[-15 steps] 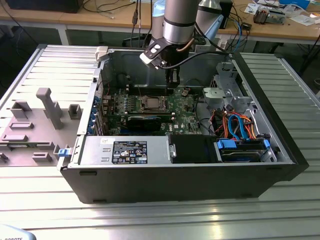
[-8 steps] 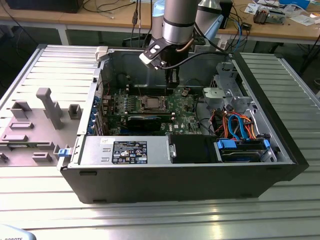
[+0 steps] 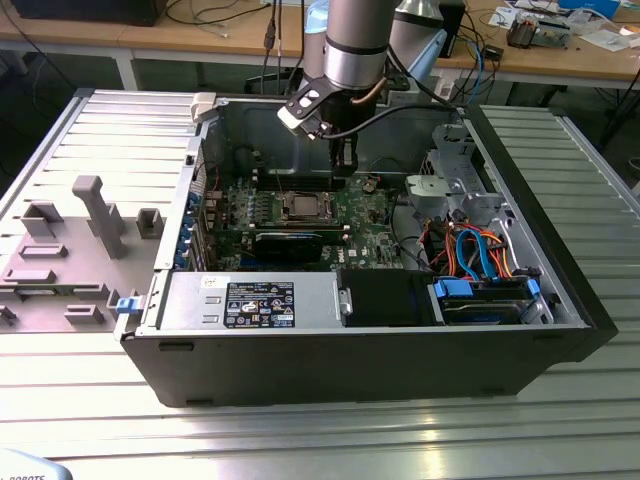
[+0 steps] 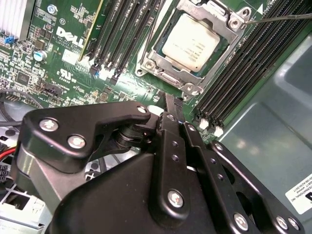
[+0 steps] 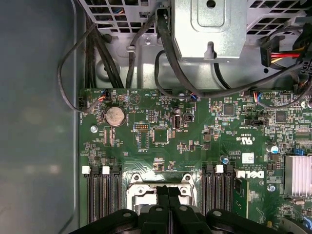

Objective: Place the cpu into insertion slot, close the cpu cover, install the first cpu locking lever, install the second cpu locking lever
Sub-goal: 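Close the cpu cover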

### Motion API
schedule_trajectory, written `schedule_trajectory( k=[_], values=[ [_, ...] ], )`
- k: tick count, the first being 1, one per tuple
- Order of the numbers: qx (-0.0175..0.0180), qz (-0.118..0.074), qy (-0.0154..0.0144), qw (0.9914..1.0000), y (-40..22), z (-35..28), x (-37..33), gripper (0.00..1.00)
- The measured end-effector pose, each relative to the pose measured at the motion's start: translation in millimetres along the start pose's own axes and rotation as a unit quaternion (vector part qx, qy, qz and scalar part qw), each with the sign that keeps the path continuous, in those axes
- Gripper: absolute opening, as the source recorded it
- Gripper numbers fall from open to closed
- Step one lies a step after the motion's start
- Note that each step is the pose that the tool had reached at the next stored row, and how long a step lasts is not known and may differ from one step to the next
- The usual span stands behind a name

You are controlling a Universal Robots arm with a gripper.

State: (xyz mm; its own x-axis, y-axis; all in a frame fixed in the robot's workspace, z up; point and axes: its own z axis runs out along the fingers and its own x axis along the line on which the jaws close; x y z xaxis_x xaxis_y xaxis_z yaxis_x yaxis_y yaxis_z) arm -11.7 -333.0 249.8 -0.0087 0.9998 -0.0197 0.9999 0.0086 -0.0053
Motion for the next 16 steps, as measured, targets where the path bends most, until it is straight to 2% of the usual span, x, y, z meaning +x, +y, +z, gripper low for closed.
schedule_trajectory(
  k=[7,16],
  values=[
    [0.0000,0.000,0.0000,1.00000,-1.2,0.9,0.0,0.11],
    [0.0000,0.000,0.0000,1.00000,-5.6,1.9,0.1,0.11]
  ],
)
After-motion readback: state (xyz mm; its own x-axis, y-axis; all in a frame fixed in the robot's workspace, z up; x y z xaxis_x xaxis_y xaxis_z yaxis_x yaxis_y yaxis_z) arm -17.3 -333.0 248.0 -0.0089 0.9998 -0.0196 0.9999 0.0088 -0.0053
